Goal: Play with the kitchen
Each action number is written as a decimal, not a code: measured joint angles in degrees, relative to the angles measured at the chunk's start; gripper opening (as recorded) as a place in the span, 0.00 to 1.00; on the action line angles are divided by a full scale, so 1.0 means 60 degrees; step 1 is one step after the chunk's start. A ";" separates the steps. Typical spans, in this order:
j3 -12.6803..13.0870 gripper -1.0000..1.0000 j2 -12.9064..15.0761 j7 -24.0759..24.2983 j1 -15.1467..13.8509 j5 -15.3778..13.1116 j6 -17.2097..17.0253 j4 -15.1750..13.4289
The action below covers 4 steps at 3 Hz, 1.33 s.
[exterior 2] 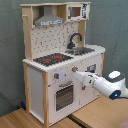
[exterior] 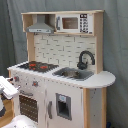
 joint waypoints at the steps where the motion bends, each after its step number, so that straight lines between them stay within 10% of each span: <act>1: 0.0023 1.00 -0.0009 0.0906 -0.0023 -0.0001 0.0172 -0.0391; 4: -0.0488 1.00 -0.0156 0.2329 -0.0407 -0.0011 0.2403 -0.1389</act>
